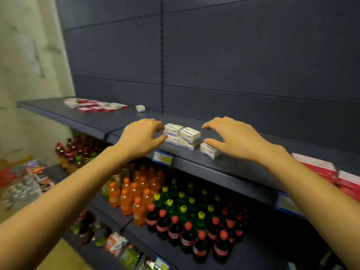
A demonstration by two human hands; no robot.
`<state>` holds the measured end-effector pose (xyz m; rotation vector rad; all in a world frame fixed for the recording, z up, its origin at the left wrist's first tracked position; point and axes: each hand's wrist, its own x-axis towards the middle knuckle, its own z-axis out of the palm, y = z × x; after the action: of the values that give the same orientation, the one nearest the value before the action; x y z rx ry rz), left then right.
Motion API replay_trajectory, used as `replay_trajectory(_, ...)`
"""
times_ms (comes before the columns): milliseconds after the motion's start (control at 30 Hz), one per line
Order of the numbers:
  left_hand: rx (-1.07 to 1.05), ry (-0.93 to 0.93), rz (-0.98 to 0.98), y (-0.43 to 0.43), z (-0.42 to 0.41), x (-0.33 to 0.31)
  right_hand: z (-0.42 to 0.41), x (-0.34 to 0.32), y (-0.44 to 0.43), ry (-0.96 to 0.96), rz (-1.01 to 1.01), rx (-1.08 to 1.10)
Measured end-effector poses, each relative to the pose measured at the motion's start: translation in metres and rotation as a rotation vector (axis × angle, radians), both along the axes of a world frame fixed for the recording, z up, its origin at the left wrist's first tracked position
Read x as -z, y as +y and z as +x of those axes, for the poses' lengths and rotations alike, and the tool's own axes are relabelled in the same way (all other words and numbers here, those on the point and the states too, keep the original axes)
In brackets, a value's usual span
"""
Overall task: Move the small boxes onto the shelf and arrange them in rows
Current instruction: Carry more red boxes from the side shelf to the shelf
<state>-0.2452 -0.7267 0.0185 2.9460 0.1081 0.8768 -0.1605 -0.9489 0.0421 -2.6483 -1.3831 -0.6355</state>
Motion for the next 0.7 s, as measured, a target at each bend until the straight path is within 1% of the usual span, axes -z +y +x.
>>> replay_trajectory(133,-0.132,0.010,-0.005,0.062,-0.032,0.003,-0.007,0.000,0.069,-0.008,-0.016,-0.086)
replay_trajectory(300,-0.216,0.036,-0.011,0.142,-0.065,0.005,-0.016,0.000,0.158,0.008,-0.049,-0.144)
replay_trajectory(533,-0.270,0.059,0.024,0.266,-0.096,0.008,-0.018,0.003,0.289,0.049,-0.044,-0.140)
replay_trajectory(700,-0.275,0.066,0.031,0.340,-0.098,0.007,-0.013,0.005,0.369,0.093,-0.039,-0.100)
